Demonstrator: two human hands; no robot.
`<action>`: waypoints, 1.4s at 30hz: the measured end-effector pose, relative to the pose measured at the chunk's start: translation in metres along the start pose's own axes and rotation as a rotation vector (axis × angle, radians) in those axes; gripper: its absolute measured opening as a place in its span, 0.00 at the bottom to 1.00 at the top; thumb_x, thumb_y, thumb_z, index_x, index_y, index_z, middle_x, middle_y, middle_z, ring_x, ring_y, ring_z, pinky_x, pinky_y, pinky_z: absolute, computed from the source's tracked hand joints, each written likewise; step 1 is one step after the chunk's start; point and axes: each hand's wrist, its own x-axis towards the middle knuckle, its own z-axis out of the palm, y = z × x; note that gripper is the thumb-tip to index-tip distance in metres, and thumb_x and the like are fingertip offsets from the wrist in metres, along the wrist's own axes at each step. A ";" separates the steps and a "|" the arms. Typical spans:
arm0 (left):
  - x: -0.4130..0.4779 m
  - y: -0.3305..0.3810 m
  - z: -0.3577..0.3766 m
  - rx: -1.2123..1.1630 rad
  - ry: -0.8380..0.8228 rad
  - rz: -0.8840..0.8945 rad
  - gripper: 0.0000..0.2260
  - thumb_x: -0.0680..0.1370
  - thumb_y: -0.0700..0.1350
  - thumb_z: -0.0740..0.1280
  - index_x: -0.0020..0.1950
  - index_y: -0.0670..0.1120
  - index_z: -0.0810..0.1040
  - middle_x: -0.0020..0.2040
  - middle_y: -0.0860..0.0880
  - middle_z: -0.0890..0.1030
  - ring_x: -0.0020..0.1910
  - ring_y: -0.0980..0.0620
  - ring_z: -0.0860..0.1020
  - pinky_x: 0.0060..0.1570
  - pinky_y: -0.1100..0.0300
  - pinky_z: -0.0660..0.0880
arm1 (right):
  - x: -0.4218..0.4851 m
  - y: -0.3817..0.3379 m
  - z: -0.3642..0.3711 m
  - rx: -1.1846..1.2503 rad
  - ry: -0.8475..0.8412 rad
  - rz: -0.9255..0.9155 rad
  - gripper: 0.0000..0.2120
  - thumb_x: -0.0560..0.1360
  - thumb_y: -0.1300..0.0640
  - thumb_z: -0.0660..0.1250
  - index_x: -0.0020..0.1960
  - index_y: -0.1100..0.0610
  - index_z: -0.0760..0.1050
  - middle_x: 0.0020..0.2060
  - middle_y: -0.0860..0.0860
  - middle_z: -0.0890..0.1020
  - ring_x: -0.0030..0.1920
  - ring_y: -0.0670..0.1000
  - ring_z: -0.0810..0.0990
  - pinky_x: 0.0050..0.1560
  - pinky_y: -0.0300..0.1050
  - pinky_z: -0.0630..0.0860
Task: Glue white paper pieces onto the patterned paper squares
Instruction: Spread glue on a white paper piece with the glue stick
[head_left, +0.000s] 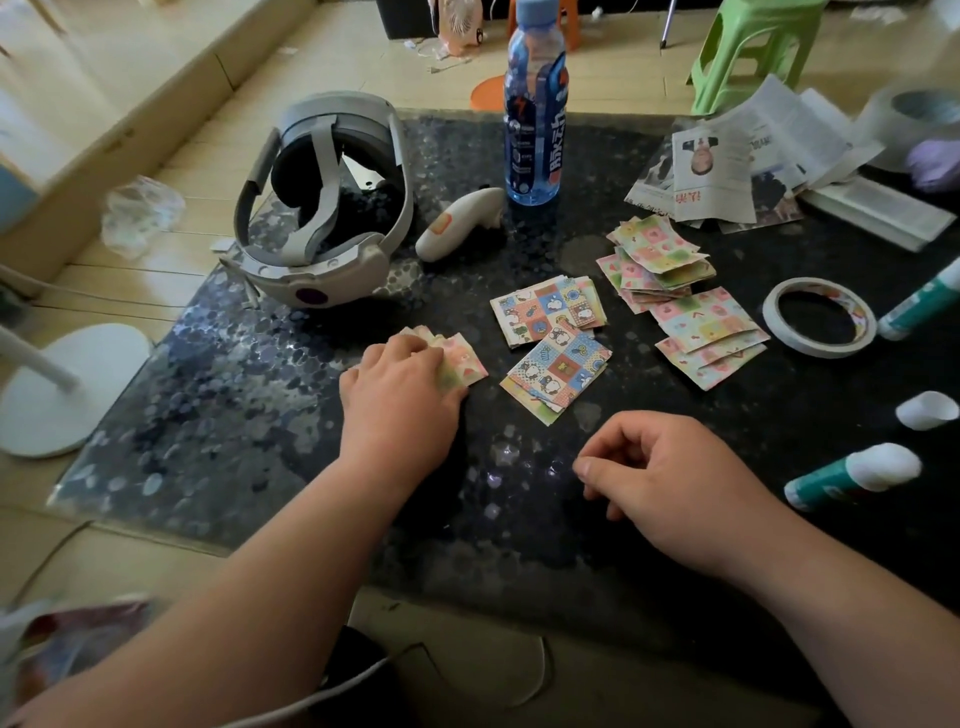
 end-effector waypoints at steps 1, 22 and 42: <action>-0.001 0.000 0.001 -0.007 0.008 0.003 0.20 0.81 0.58 0.63 0.70 0.51 0.76 0.72 0.53 0.70 0.71 0.47 0.65 0.68 0.47 0.60 | 0.000 0.000 0.001 0.001 0.001 -0.002 0.05 0.78 0.52 0.72 0.43 0.48 0.82 0.36 0.41 0.85 0.36 0.41 0.83 0.36 0.35 0.76; -0.011 0.005 -0.050 -0.374 0.400 0.077 0.05 0.80 0.47 0.69 0.48 0.48 0.84 0.42 0.58 0.79 0.46 0.52 0.79 0.49 0.53 0.76 | -0.004 -0.005 -0.005 0.010 -0.006 -0.014 0.05 0.78 0.51 0.71 0.44 0.48 0.81 0.36 0.43 0.85 0.36 0.41 0.83 0.36 0.35 0.77; -0.066 0.065 -0.027 -1.406 -0.522 -0.451 0.08 0.80 0.41 0.69 0.49 0.37 0.83 0.44 0.41 0.86 0.39 0.47 0.84 0.45 0.52 0.83 | -0.026 0.027 -0.017 0.430 0.333 0.039 0.10 0.77 0.52 0.74 0.38 0.53 0.83 0.27 0.47 0.81 0.32 0.50 0.77 0.39 0.48 0.73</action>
